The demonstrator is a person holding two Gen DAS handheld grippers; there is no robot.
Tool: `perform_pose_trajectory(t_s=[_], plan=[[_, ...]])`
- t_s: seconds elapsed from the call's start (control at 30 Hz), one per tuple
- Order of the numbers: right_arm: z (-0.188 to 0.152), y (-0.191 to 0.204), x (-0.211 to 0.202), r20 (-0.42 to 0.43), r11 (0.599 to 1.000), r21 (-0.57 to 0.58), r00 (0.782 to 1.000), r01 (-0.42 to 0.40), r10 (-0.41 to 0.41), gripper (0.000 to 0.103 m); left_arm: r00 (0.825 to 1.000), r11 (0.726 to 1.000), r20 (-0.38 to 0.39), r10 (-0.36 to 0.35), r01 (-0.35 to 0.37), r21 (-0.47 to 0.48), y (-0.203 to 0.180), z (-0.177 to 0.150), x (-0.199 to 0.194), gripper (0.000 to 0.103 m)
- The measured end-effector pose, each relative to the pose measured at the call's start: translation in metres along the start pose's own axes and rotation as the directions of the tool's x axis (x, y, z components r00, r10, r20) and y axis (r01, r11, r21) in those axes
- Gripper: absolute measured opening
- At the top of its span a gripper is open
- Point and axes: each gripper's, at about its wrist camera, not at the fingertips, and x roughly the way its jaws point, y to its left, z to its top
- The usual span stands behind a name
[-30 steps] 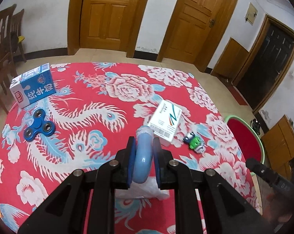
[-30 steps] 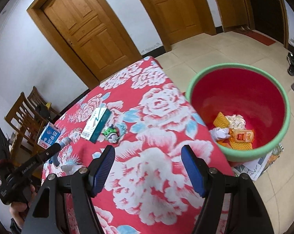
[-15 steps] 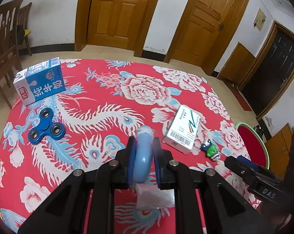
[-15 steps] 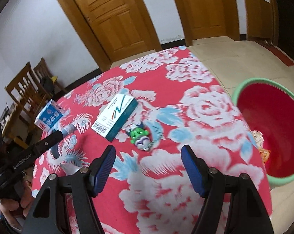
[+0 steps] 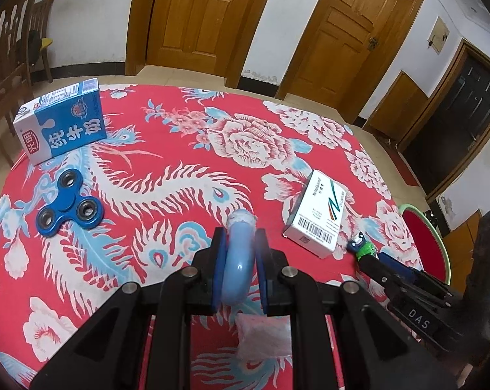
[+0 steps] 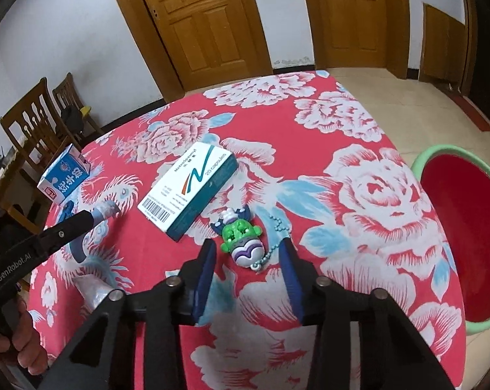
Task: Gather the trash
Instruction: 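Hold the blue tube in the left tool while the right tool grasps the green toy keychain, then carry the blue tube and green keychain over the red bucket with both tools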
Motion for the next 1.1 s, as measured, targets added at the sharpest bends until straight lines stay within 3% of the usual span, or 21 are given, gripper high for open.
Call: perform_pose_trajectory(t_s=[0.07, 0.27, 0.73, 1.1], plan=[[-0.001, 0.0, 0.0, -0.001, 1.0, -0.006, 1.0, -0.006, 0.006, 0.026, 1.0, 1.0, 0.0, 0.0, 0.0, 0.001, 0.0, 0.0, 0.0, 0.017], [-0.003, -0.002, -0.009, 0.026, 1.0, 0.006, 0.999, -0.022, 0.022, 0.022, 1.0, 1.0, 0.014, -0.001, 0.001, 0.011, -0.005, 0.0, -0.008, 0.017], [-0.011, -0.027, -0.053, 0.116, 0.994, 0.09, 0.992, -0.067, 0.057, 0.021, 0.999, 0.998, 0.027, -0.026, 0.025, 0.056, -0.032, -0.004, -0.026, 0.017], [-0.017, -0.06, -0.093, 0.197, 0.985, 0.166, 0.98, -0.052, 0.018, 0.021, 0.997, 0.991, 0.02, -0.069, 0.066, 0.116, -0.068, -0.008, -0.032, 0.017]])
